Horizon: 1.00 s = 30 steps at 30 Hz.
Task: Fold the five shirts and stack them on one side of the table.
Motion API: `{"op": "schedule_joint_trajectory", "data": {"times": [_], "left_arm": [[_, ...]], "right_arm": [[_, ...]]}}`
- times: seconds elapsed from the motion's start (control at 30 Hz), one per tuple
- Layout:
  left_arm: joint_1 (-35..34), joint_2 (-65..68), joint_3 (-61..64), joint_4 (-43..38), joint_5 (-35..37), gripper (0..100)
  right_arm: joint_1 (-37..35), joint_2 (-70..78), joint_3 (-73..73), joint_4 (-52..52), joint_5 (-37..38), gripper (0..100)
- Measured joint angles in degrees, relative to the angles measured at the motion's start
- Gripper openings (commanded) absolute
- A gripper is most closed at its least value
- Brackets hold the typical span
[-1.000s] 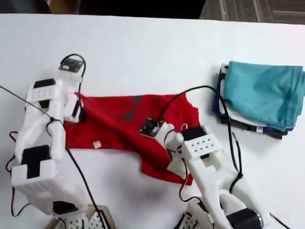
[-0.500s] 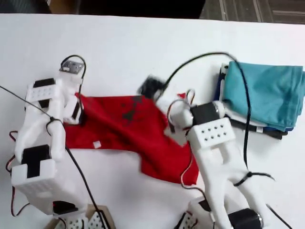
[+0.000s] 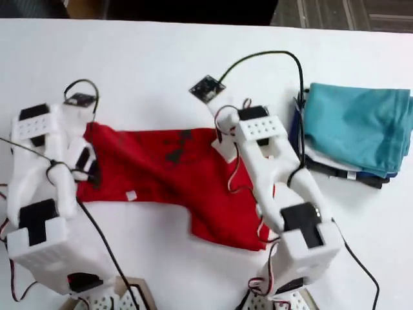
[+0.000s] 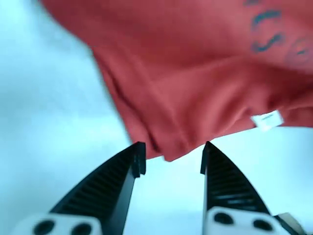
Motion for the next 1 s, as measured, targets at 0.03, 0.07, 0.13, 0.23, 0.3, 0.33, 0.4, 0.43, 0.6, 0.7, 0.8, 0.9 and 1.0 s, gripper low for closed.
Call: {"op": "schedule_joint_trajectory", "data": {"times": [0.03,0.07,0.13,0.23,0.3,0.33,0.4,0.43,0.6,0.7,0.8,0.9,1.0], "left_arm": [[-0.7,0.0,1.0,-1.1,-0.8,21],[-1.5,0.3,1.7,-2.3,-1.4,21],[-3.1,1.4,2.1,-3.8,-2.2,21],[-3.5,3.3,2.1,-4.8,-3.3,21],[-3.7,4.4,2.1,-5.6,-3.6,21],[-4.0,4.8,2.1,-5.9,-3.6,21],[-4.8,5.9,2.1,-6.4,-3.6,21],[-5.4,5.9,2.1,-6.8,-4.0,21],[-8.0,6.3,2.0,-7.4,-7.9,21],[-9.7,6.4,0.4,-6.6,-8.4,21],[-11.6,6.4,-4.4,-3.3,-8.4,21],[-12.7,6.8,-10.9,1.7,-8.4,21],[-12.2,6.8,-17.1,6.7,-8.4,21]], "right_arm": [[0.1,1.3,-1.2,-0.1,0.0,7.1],[0.2,2.7,-2.2,-0.4,0.0,7.1],[0.2,5.9,-4.2,-0.5,0.0,7.1],[0.4,11.2,-8.3,-0.5,0.0,7.0],[1.2,14.4,-11.8,-0.5,0.0,7.0],[1.8,16.1,-13.5,-0.5,0.0,7.0],[2.6,18.7,-16.9,-0.4,0.0,7.0],[3.2,19.8,-18.5,-0.2,0.0,7.0],[6.0,23.6,-25.0,3.2,0.0,7.0],[7.2,23.9,-27.2,5.2,0.0,7.0],[7.7,24.0,-28.8,6.3,0.0,7.0],[7.7,24.0,-29.6,6.4,0.0,7.0],[7.6,24.1,-31.1,8.7,0.0,7.0]]}}
